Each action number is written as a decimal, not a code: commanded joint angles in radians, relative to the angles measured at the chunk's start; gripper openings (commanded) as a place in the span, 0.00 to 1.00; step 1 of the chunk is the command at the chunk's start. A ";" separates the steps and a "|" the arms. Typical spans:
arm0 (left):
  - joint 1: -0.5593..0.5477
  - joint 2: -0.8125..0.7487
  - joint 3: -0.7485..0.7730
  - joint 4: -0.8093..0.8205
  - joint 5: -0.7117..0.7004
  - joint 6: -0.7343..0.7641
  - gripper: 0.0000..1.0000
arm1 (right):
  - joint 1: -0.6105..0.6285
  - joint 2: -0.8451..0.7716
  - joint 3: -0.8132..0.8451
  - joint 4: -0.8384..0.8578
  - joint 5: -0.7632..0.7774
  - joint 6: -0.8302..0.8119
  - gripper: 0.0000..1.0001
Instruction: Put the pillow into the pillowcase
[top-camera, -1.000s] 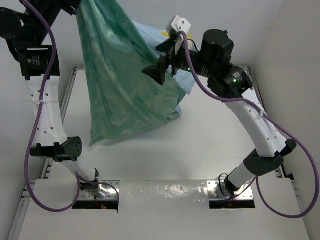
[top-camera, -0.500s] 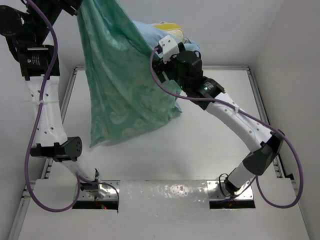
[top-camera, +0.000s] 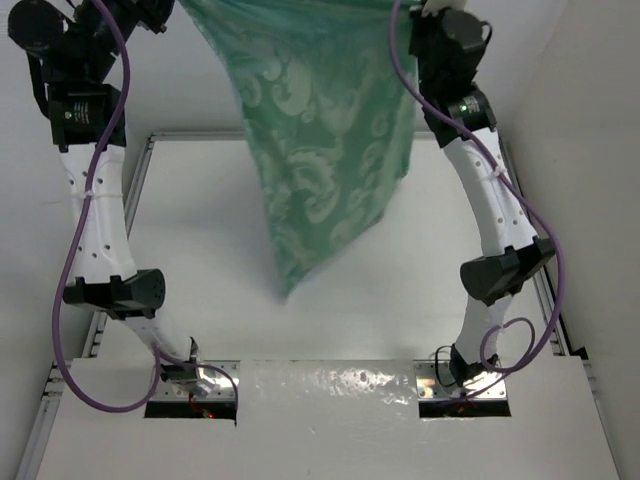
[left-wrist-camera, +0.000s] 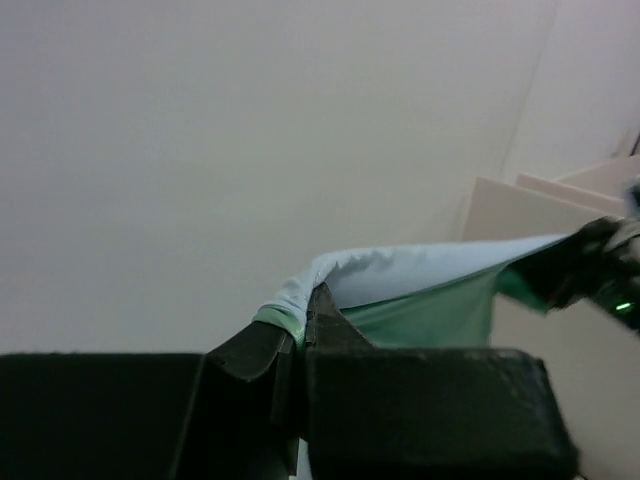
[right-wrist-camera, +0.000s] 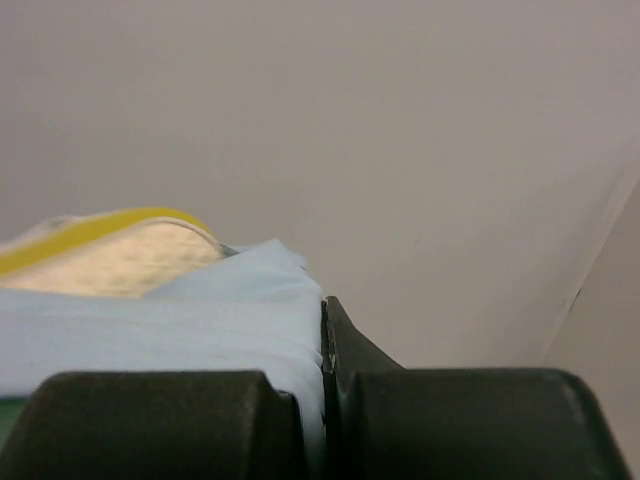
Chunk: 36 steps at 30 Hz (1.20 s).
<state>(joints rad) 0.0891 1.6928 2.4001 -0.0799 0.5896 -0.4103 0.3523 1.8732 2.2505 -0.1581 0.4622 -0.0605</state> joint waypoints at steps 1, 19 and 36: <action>0.034 0.040 0.019 -0.049 -0.201 0.088 0.00 | -0.041 -0.035 0.198 0.155 0.064 -0.010 0.00; 0.035 0.042 0.001 -0.159 -0.231 0.159 0.00 | 0.248 -0.353 -0.368 0.042 -0.370 -0.037 0.00; 0.265 -0.193 -0.300 -0.308 0.161 0.067 0.00 | 0.559 -0.531 -0.515 -0.162 -0.243 -0.117 0.00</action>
<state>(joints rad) 0.3580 1.4612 2.0933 -0.5247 0.7647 -0.2382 0.9241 1.2369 1.6070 -0.3038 0.0700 -0.1062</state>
